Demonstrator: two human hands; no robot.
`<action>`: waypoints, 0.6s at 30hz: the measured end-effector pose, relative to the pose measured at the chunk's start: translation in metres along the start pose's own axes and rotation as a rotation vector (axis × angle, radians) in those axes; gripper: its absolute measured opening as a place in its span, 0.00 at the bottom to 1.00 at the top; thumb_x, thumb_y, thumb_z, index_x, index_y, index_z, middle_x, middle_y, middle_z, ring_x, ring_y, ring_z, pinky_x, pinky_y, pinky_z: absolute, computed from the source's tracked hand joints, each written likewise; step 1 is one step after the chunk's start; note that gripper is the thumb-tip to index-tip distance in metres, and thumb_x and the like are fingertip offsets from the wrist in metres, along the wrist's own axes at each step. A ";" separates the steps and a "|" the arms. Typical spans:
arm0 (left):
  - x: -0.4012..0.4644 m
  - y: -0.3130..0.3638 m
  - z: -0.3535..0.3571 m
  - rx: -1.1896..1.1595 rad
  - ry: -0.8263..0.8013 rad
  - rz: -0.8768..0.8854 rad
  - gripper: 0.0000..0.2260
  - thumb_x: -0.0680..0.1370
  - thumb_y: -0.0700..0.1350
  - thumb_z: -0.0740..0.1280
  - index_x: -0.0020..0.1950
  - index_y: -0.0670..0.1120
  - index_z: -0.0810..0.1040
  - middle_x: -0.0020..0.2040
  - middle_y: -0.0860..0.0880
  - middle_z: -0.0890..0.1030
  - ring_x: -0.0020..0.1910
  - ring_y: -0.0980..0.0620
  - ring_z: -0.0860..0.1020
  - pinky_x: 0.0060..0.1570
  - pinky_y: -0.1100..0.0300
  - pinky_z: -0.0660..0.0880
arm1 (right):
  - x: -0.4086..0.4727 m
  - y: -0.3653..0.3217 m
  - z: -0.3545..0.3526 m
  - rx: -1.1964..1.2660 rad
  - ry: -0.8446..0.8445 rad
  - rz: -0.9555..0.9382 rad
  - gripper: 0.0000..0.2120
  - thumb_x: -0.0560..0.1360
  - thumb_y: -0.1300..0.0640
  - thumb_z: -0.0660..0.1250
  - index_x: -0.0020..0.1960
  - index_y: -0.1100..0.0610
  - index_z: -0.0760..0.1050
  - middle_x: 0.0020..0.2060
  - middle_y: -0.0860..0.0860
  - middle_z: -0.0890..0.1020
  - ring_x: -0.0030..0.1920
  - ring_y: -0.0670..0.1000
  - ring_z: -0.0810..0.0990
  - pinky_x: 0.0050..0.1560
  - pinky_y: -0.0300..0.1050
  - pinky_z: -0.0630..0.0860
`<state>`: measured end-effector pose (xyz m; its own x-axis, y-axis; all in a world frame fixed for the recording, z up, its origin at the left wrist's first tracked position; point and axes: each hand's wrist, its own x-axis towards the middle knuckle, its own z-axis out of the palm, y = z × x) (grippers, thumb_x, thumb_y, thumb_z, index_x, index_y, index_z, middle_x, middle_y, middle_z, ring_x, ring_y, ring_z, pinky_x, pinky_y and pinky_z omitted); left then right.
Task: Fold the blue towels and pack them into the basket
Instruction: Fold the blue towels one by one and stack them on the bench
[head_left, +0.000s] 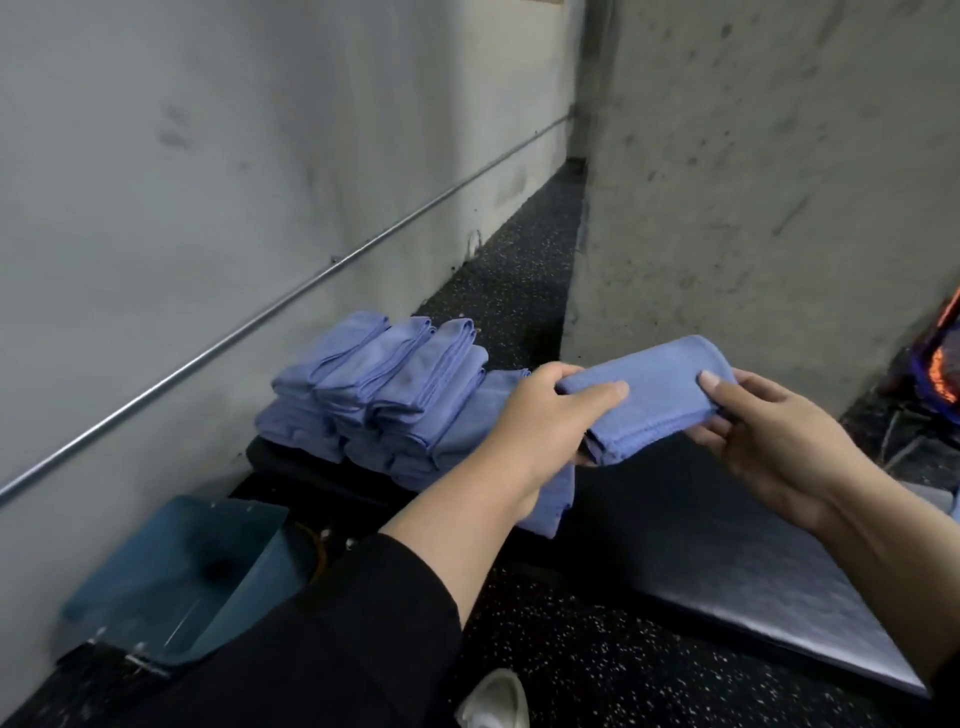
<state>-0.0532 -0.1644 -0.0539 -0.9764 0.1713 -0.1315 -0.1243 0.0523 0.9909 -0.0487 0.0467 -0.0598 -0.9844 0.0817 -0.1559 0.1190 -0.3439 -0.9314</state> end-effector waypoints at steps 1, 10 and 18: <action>-0.002 0.001 -0.011 -0.038 -0.011 -0.019 0.14 0.76 0.49 0.74 0.59 0.47 0.77 0.52 0.45 0.84 0.46 0.48 0.84 0.48 0.48 0.83 | 0.006 0.000 0.012 -0.025 0.011 -0.001 0.19 0.76 0.57 0.70 0.63 0.64 0.75 0.54 0.59 0.84 0.51 0.53 0.84 0.50 0.43 0.83; -0.021 -0.003 -0.098 0.280 0.191 -0.044 0.10 0.76 0.53 0.74 0.51 0.54 0.76 0.37 0.48 0.85 0.32 0.47 0.84 0.37 0.53 0.81 | 0.073 0.012 0.108 -0.358 -0.087 0.053 0.13 0.77 0.57 0.72 0.56 0.67 0.80 0.47 0.59 0.83 0.47 0.54 0.82 0.51 0.46 0.82; -0.019 -0.006 -0.123 0.894 0.309 0.254 0.08 0.78 0.47 0.67 0.55 0.52 0.81 0.52 0.53 0.80 0.50 0.50 0.79 0.53 0.54 0.73 | 0.107 0.030 0.147 -0.536 -0.139 0.122 0.14 0.77 0.57 0.72 0.56 0.67 0.80 0.47 0.60 0.81 0.47 0.54 0.79 0.44 0.43 0.82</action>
<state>-0.0553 -0.2887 -0.0536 -0.9747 0.0215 0.2226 0.1510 0.7974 0.5842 -0.1699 -0.0923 -0.0562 -0.9628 -0.0654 -0.2622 0.2467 0.1828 -0.9517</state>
